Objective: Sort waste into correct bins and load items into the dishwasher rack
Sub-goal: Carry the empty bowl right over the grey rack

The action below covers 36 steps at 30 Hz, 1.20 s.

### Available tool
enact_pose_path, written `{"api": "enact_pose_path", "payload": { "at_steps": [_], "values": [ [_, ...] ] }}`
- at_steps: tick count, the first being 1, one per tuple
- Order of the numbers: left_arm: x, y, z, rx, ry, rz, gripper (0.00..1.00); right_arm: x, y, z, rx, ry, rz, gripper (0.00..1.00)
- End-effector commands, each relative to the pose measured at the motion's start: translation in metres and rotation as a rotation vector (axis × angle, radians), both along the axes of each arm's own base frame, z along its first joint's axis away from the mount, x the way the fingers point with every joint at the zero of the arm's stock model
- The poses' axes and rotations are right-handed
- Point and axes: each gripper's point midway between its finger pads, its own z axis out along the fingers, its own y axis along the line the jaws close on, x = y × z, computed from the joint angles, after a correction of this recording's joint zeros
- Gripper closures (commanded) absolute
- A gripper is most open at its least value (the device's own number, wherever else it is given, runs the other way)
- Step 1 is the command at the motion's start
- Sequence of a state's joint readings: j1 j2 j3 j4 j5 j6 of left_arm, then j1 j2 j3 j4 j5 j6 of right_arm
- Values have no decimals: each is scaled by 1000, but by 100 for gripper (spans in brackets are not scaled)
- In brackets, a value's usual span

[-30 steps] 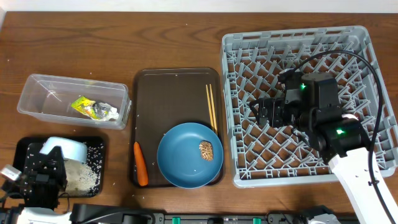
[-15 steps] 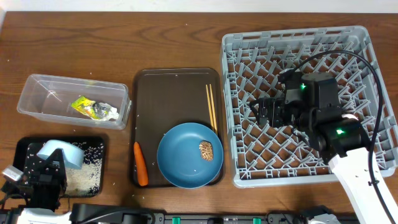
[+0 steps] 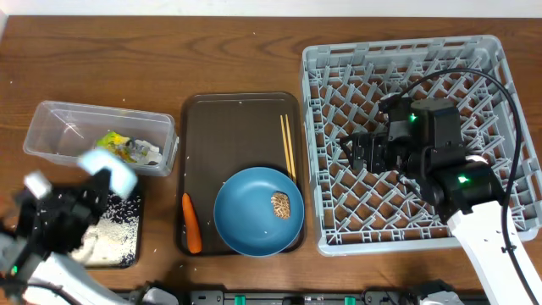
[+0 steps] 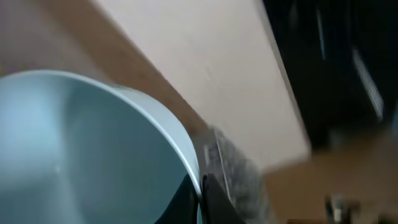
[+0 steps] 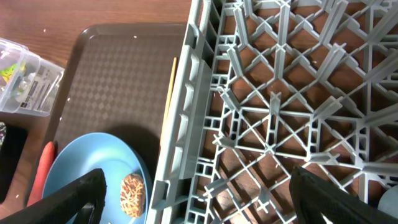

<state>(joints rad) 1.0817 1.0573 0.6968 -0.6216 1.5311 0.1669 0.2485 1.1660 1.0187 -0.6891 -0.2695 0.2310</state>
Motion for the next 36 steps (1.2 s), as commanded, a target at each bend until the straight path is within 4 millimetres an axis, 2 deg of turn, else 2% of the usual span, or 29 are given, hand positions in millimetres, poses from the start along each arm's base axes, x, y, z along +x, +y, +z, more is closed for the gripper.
{"api": "enact_pose_path", "payload": {
  "at_steps": [1,5,8,12,14,17,20,26,30,36],
  "values": [
    [18,-34,42,75,-76,-181,94,2,4,5,21,-5,-16,11],
    [46,-79,67,110,-104,-354,94,11,-11,9,29,-22,-73,11],
    [66,-117,87,138,-150,-422,94,19,-34,13,29,-30,-146,12],
    [79,-182,118,136,-293,-551,94,28,-80,25,46,-25,-303,13],
    [85,-204,121,110,-315,-586,94,28,-94,27,56,-19,-343,13],
    [98,-245,106,73,-303,-646,94,25,-109,24,75,6,-387,12],
    [107,-283,84,45,-272,-699,94,20,-116,19,71,36,-411,12],
    [101,-362,61,-1,-332,-795,94,14,-118,13,57,67,-423,11],
    [100,-392,43,-19,-301,-773,94,11,-122,10,38,80,-439,11],
    [96,-424,17,-23,-233,-751,94,7,-131,5,-8,101,-477,10]
  ]
}}
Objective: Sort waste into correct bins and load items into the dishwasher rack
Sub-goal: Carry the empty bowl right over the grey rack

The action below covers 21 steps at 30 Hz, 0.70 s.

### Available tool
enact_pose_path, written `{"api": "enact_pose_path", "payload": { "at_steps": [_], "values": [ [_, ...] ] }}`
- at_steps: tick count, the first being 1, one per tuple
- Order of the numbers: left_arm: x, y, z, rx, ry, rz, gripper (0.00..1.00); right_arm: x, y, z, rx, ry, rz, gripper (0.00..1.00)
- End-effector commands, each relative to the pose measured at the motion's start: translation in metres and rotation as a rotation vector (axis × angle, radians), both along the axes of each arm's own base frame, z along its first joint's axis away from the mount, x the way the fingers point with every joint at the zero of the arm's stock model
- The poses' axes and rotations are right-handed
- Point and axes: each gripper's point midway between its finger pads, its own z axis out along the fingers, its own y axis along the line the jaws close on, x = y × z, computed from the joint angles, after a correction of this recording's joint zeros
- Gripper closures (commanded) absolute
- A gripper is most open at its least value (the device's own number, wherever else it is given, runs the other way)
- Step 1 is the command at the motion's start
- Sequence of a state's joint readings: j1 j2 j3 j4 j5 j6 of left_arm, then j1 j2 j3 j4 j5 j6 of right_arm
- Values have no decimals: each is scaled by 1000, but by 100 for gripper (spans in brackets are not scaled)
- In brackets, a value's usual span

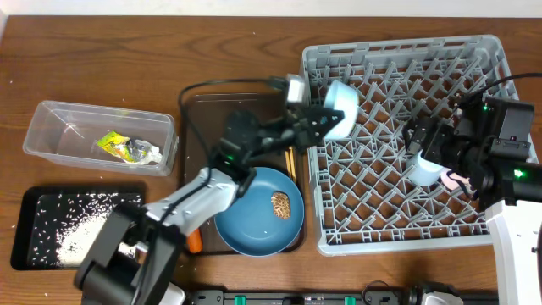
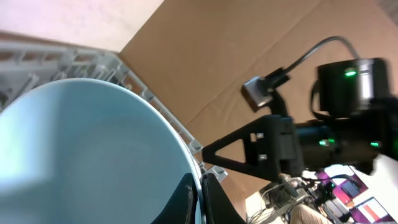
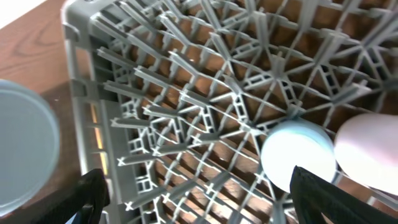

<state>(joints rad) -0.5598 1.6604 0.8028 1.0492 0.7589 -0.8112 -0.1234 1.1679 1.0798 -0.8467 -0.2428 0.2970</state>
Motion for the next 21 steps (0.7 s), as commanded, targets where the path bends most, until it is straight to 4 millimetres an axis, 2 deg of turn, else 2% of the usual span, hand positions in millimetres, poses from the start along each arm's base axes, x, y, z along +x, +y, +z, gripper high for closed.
{"api": "enact_pose_path", "payload": {
  "at_steps": [1,9,17,21],
  "values": [
    [8,-10,-5,-6,10,69,94,1,-9,5,-26,-10,-38,10],
    [-5,-27,-11,-12,53,43,94,1,-9,5,-25,-7,-38,10],
    [-34,-52,-19,-27,175,-41,94,-2,-10,2,-35,10,-37,9],
    [-31,-52,-21,-55,263,-19,93,-4,-12,0,-45,21,-45,9]
  ]
}}
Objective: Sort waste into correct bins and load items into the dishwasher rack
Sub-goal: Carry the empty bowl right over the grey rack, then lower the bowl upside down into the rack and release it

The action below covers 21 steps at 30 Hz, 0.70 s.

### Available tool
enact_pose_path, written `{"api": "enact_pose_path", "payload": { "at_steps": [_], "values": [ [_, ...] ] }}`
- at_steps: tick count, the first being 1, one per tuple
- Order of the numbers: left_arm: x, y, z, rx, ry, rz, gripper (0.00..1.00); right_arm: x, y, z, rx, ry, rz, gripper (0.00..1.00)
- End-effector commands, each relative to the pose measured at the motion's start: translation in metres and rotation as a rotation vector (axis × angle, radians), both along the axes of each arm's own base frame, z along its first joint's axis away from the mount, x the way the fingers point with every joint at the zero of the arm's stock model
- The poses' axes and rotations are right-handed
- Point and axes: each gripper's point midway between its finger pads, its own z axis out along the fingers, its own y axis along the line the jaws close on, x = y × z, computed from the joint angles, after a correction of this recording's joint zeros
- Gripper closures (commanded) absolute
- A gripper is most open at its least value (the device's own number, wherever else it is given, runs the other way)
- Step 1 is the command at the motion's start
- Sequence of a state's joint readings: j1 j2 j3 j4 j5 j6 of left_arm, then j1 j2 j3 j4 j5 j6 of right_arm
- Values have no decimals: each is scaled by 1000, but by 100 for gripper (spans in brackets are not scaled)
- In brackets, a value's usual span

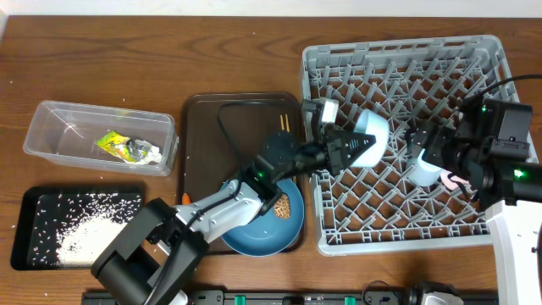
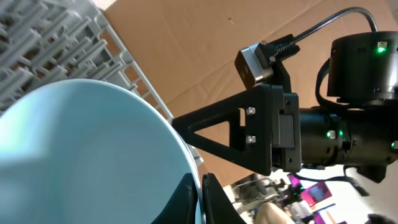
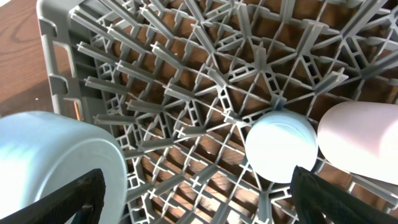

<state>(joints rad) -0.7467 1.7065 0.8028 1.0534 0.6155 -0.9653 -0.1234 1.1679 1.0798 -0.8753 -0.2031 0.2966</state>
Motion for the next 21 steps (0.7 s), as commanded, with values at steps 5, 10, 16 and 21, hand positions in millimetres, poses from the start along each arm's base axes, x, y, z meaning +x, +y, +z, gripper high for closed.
{"api": "enact_pose_path", "payload": {
  "at_steps": [5,10,16,21],
  "values": [
    [20,8,-12,-43,195,114,94,-1,-6,4,-15,0,-21,9],
    [29,19,-30,-58,314,204,94,-4,-5,2,-14,14,-21,9],
    [29,20,-34,-67,360,210,94,-5,-5,2,-13,19,-21,9],
    [30,20,-36,-75,392,211,94,-7,-5,0,-12,30,-21,9]
  ]
}}
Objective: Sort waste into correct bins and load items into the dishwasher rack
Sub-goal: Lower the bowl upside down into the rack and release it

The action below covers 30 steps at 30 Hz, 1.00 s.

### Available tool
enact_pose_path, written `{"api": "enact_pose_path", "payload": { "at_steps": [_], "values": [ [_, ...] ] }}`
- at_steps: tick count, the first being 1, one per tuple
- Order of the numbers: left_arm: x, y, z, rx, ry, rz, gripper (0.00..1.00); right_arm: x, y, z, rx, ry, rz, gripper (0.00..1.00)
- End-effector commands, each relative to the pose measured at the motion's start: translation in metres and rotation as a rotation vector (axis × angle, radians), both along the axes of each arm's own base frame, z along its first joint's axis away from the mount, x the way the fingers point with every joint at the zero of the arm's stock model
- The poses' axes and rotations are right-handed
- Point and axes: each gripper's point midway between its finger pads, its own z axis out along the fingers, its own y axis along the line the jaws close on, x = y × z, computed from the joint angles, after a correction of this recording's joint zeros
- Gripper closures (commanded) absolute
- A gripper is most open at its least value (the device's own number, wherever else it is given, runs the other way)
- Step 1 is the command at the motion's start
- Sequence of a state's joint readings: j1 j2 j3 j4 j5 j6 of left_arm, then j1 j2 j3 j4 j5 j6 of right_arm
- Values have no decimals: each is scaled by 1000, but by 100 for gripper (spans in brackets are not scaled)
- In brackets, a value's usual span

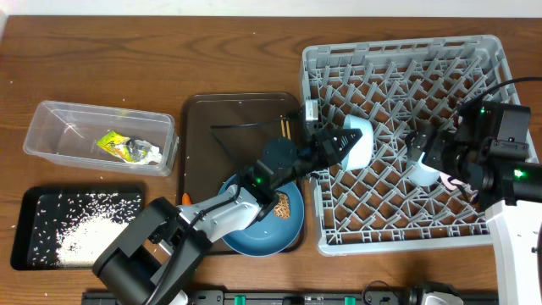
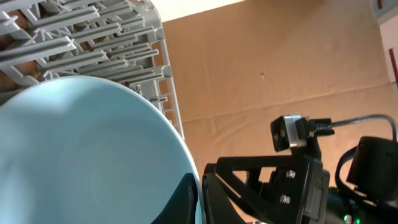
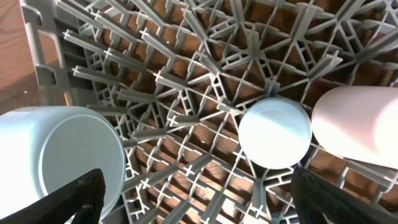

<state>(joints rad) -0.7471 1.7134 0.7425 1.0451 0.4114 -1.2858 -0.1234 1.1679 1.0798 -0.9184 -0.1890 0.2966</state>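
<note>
My left gripper (image 1: 332,146) is shut on the rim of a light blue bowl (image 1: 357,144), which lies tilted among the pegs at the left side of the grey dishwasher rack (image 1: 487,51). The bowl (image 2: 81,155) fills the left wrist view, with the gripper (image 2: 200,198) pinching its edge. The same bowl (image 3: 62,155) shows on its side in the right wrist view. My right gripper (image 1: 434,152) hangs open over the rack's right half, above an upturned light blue cup (image 3: 275,132) and a pink cup (image 3: 357,127).
A brown tray (image 1: 203,127) holds a blue plate (image 1: 254,224) with a food scrap, chopsticks (image 1: 286,127) and a carrot (image 1: 185,199). At the left stand a clear bin (image 1: 51,123) with a wrapper and a black tray (image 1: 34,212) of rice.
The bowl in my left gripper has shifted slightly left and sunk lower among the rack's pegs. My right gripper has stayed open over the two cups.
My left gripper first held the bowl over the black rice tray at the far left, while the right hovered over the rack's left-middle. Then the bowl was at the rack's left edge and the right gripper by the cups. The bowl now sits low in the rack.
</note>
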Motion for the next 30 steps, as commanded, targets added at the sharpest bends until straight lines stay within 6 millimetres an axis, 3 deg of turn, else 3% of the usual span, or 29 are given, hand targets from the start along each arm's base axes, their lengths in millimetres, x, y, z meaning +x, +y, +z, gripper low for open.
{"api": "enact_pose_path", "payload": {
  "at_steps": [1,8,13,17,20,24,30],
  "values": [
    [4,2,-7,-6,34,17,94,2,-4,6,-6,-15,-13,9],
    [5,2,-10,1,41,21,93,1,-4,6,-5,-11,-13,9],
    [6,0,-30,24,82,18,92,0,-3,5,-5,-5,-13,9],
    [7,-1,-42,34,117,14,83,-1,-3,4,-17,-4,7,9],
    [11,2,-42,32,117,21,71,-1,-3,4,-19,-4,9,9],
    [13,7,-42,32,116,1,62,-1,-3,5,-19,-4,9,9],
    [23,18,-41,42,94,2,56,-1,-3,5,-19,-4,9,8]
  ]
}}
